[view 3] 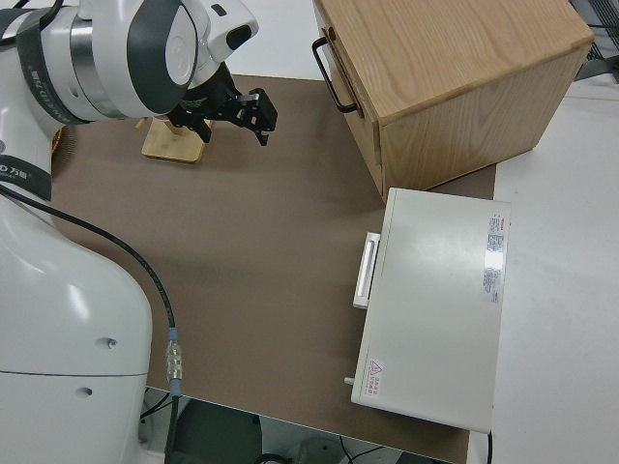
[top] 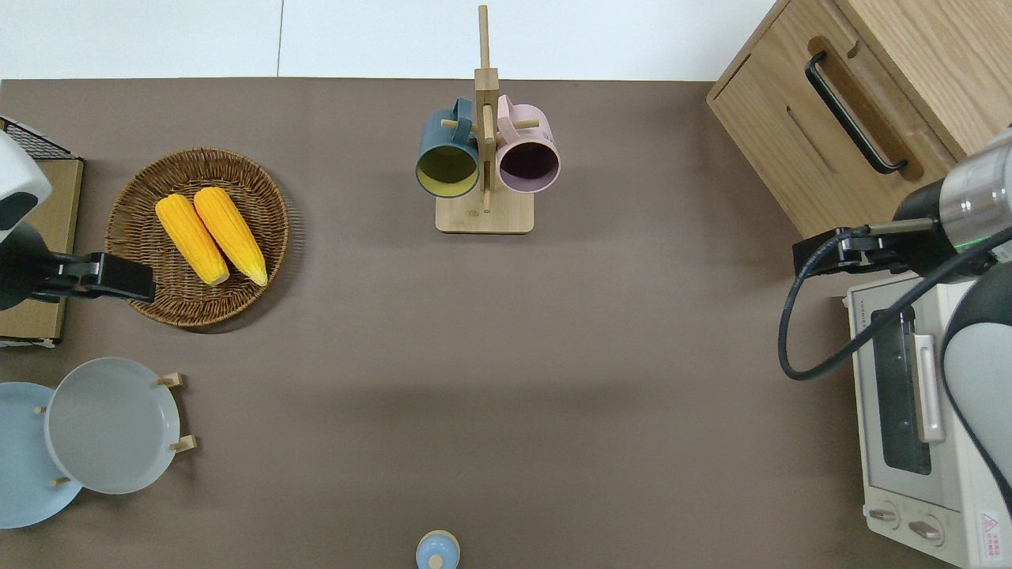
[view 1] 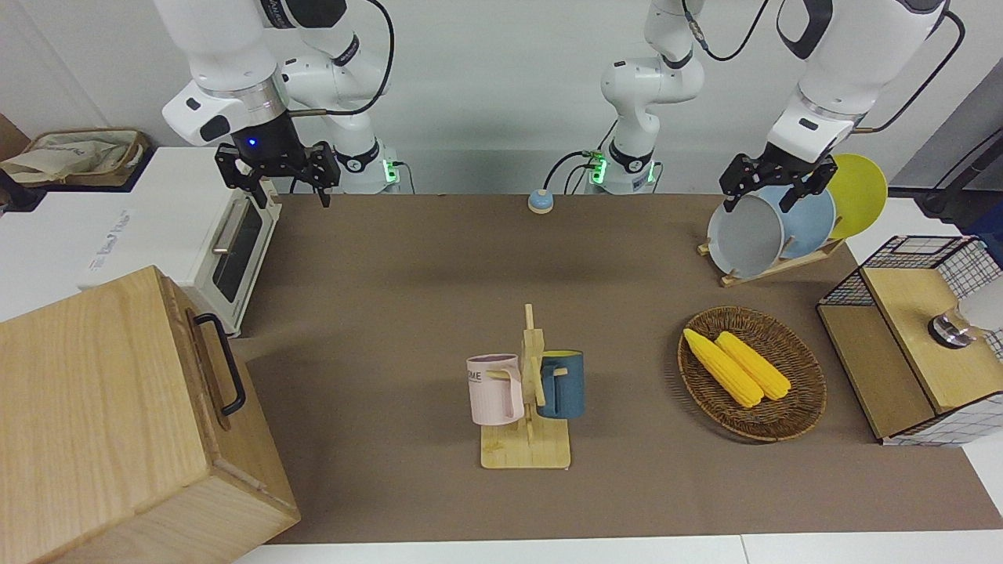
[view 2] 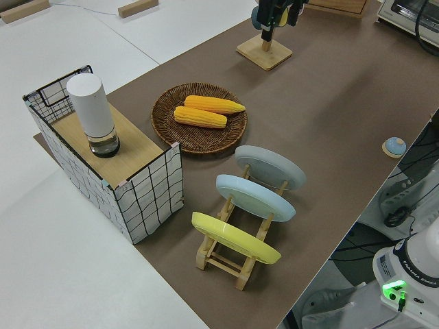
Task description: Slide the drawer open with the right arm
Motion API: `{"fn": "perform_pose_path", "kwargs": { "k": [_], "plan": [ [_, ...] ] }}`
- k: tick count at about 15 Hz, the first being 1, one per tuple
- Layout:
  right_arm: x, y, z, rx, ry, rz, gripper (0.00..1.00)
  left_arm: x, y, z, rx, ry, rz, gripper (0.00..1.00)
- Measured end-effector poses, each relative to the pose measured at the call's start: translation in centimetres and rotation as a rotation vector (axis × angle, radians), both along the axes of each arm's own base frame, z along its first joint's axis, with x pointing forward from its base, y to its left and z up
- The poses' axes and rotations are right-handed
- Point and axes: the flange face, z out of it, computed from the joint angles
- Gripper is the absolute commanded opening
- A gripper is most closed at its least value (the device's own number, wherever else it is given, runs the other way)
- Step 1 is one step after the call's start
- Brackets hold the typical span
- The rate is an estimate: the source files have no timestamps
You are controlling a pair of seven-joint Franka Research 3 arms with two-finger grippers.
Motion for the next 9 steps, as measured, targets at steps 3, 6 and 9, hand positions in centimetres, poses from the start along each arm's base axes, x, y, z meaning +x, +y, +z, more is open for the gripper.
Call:
{"fn": "perform_pose_path", "kwargs": {
  "k": [3, 6, 9],
  "plan": [
    [0.0, -0.6, 0.0, -0.001, 0.001, -0.011, 0.983, 0.0, 0.0, 0.0, 0.000, 0.000, 0.000, 0.99],
    [0.2, -1.9, 0.0, -0.002, 0.001, -0.035, 0.983, 0.0, 0.0, 0.0, 0.000, 0.000, 0.000, 0.99],
    [0.2, -1.8, 0.0, -0.002, 0.001, -0.032, 0.983, 0.0, 0.0, 0.0, 0.000, 0.000, 0.000, 0.99]
  ]
}}
